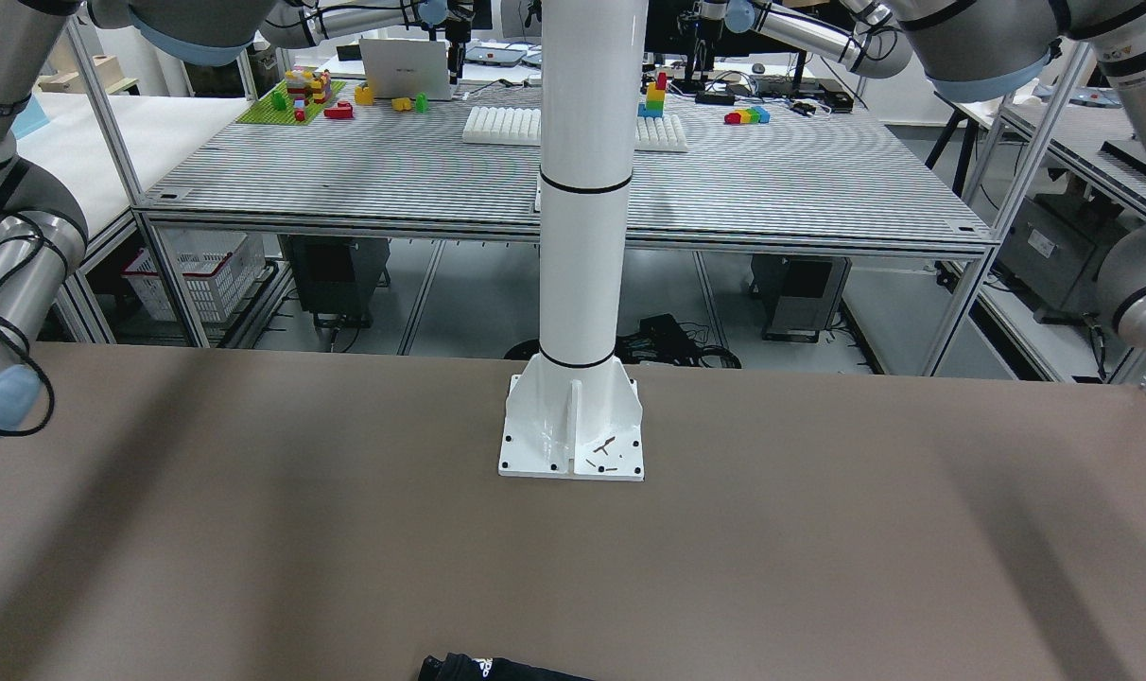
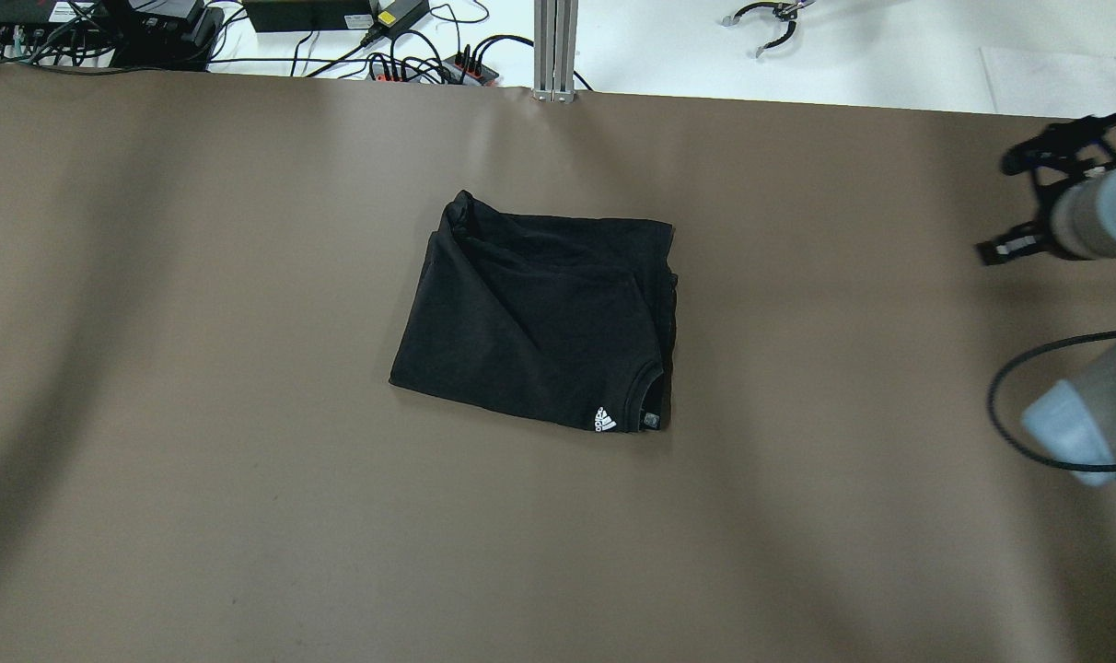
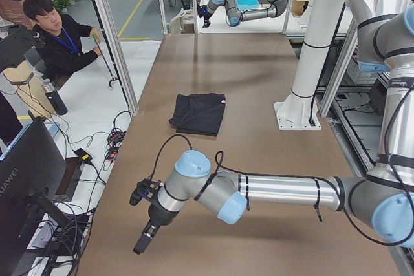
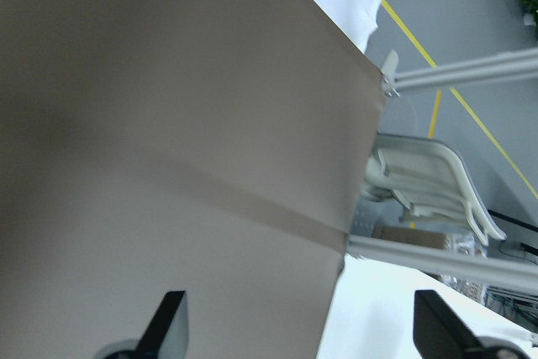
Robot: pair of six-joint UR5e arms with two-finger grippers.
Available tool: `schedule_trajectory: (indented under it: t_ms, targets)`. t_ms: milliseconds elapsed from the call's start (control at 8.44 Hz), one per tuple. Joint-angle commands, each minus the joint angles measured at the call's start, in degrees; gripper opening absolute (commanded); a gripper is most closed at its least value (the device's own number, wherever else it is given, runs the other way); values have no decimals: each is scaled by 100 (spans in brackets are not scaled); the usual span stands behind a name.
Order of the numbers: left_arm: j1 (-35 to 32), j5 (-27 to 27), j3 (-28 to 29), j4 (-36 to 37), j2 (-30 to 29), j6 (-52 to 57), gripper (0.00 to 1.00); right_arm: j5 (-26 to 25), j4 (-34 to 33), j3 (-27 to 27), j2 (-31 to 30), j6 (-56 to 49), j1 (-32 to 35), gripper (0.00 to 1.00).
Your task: Fold clothes
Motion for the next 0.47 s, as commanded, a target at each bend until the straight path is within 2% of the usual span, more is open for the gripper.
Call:
schedule_trajectory:
  t_ms: [0, 119, 356]
  targets:
    - [-800, 148, -363, 24, 318, 705, 94, 14, 560, 165, -656, -587, 871, 94]
    - [-784, 193, -453, 76, 466, 549, 94, 22, 607, 149, -675, -534, 871, 94]
    - [-767, 184, -445, -299, 810, 906, 94, 66, 607, 131, -657, -525, 862, 94]
